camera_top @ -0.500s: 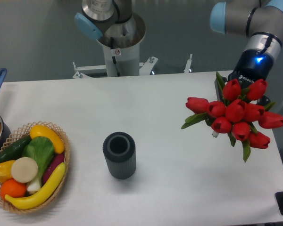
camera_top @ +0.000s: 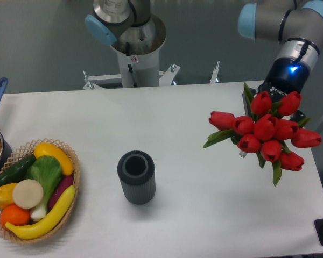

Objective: Insert the flowers into the vase
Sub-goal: 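Carry the red tulip bouquet in the gripper over the grey vase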

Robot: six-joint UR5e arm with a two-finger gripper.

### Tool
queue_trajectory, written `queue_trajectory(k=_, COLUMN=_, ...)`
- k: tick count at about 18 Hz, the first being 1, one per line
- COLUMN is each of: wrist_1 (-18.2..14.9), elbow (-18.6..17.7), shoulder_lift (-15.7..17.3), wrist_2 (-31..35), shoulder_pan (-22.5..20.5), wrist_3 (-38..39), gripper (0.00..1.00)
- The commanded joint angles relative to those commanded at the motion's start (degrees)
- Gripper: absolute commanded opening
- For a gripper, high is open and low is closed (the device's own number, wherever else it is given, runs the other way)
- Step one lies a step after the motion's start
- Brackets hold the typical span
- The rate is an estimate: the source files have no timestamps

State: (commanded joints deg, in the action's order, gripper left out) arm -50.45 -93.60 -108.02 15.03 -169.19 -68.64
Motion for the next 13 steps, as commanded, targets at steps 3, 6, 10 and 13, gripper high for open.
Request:
queue_trajectory(k=3, wrist_1=0.87, elbow=-0.17, shoulder_lift=-0.09, wrist_2=0.0, shoulder_pan=0.53, wrist_3=-0.26, gripper=0.13)
queue_trajectory(k=6, wrist_1=2.02, elbow=-0.35, shoulder_lift=-0.62, wrist_2=0.0, shoulder_pan=1.4, wrist_3=-0.35, gripper=0.14)
queue_trajectory(k=10, wrist_1=2.46, elbow=-0.35, shoulder_lift=-0.7, wrist_2=-0.35, shoulder_pan=3.33, wrist_3=-1.05, gripper=0.14)
queue_trajectory(k=13, wrist_1=2.46, elbow=-0.44, shoulder_lift=-0.7, wrist_2=-3.24, shoulder_pan=5.44, wrist_3=-1.05, gripper=0.14)
